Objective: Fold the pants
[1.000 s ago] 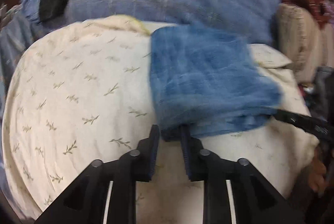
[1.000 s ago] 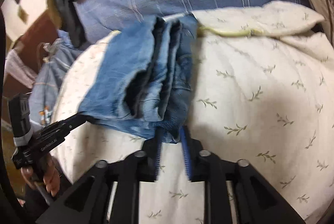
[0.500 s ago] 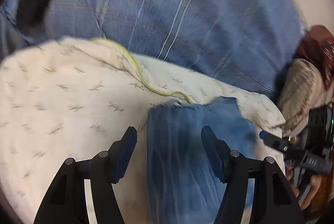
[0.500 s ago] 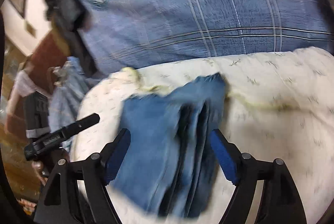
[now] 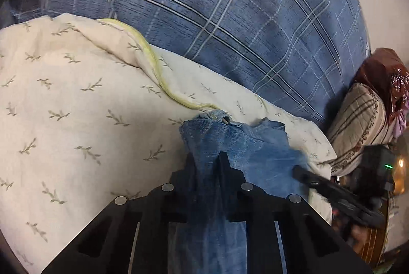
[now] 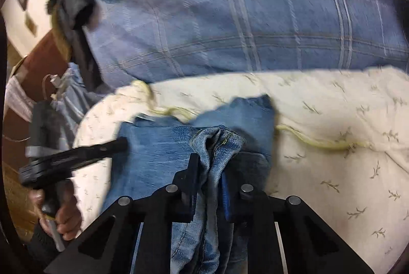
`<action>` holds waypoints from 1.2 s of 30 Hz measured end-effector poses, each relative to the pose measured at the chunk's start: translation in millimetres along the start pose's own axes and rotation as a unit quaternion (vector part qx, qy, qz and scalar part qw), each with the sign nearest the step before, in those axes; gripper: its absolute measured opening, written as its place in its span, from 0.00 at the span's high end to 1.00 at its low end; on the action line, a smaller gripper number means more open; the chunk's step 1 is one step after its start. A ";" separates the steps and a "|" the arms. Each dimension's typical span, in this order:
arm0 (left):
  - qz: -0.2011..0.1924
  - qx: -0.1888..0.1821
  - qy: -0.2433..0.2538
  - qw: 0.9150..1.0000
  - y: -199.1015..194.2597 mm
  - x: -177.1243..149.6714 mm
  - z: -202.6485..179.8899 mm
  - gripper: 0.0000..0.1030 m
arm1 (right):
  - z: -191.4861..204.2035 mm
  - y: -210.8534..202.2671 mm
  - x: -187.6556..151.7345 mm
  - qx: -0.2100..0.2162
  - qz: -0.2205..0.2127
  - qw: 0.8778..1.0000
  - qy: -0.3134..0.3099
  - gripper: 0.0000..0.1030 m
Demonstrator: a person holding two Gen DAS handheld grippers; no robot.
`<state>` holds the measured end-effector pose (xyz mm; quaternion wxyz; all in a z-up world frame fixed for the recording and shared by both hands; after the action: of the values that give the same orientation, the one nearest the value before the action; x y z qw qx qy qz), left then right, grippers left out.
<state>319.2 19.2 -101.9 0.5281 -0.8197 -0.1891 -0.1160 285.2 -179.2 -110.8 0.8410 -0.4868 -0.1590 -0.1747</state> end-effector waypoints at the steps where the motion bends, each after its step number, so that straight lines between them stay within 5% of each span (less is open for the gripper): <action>1: 0.004 0.009 -0.001 1.000 0.9 -3.0 3.7 0.80 | -11.6 10.4 -4.9 0.010 0.013 1.000 0.026 0.81; 4: 0.008 0.024 -0.009 1.000 -1.6 -7.5 7.2 0.75 | -8.9 3.8 -6.7 0.020 0.004 0.999 0.041 0.78; 9: -0.034 0.043 -0.004 0.998 -28.9 4.6 10.3 0.50 | -6.6 -24.1 0.2 0.045 -0.036 0.997 0.051 0.46; 15: -0.019 0.039 -0.035 0.998 -12.6 5.2 16.8 0.52 | -25.6 -14.0 4.3 0.079 -0.031 0.991 0.107 0.33; 16: -0.023 0.035 -0.033 0.999 -11.0 6.2 13.6 0.53 | -27.2 -8.7 4.0 0.080 -0.027 0.990 0.111 0.33; 18: -0.025 0.024 -0.028 0.999 -8.6 7.1 8.1 0.80 | -31.9 -2.6 2.1 0.072 -0.018 0.991 0.110 0.32; 22: -0.028 0.009 -0.031 0.999 -7.9 11.1 5.9 0.85 | -35.0 8.7 -4.8 0.064 0.007 0.992 0.109 0.41; 24: -0.033 -0.005 -0.027 0.999 -13.5 11.6 0.7 0.87 | -34.9 8.2 -5.6 0.071 0.001 0.991 0.117 0.54; 28: -0.039 0.004 -0.014 0.999 -18.0 12.3 1.7 0.86 | -21.8 0.5 -1.2 0.046 -0.005 0.996 0.078 0.61; 30: -0.031 0.024 -0.016 0.999 -7.3 10.3 9.2 0.81 | -29.7 6.6 -2.5 0.053 -0.005 0.994 0.095 0.56; 32: -0.018 0.039 -0.014 0.999 -3.9 8.7 12.2 0.75 | -34.8 9.4 -5.6 0.062 0.005 0.991 0.116 0.38; 36: 0.008 0.040 -0.025 0.999 -19.7 2.1 16.8 0.60 | -19.7 -8.1 -9.7 0.068 0.003 0.992 0.111 0.35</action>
<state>312.5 42.2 -91.9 0.5560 -0.8023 -0.2004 -0.0836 274.8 -198.8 -118.3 0.8849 -0.4067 -0.0749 -0.2143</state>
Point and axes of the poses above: each gripper's, at about its wrist camera, not at the fingertips, and y roughly the way its jaws point, z to its left, x to its top, the point moved 8 cm from there along y, roughly the way its jaws point, and after that the axes turned 10 degrees about x, right-handed, at the moved point
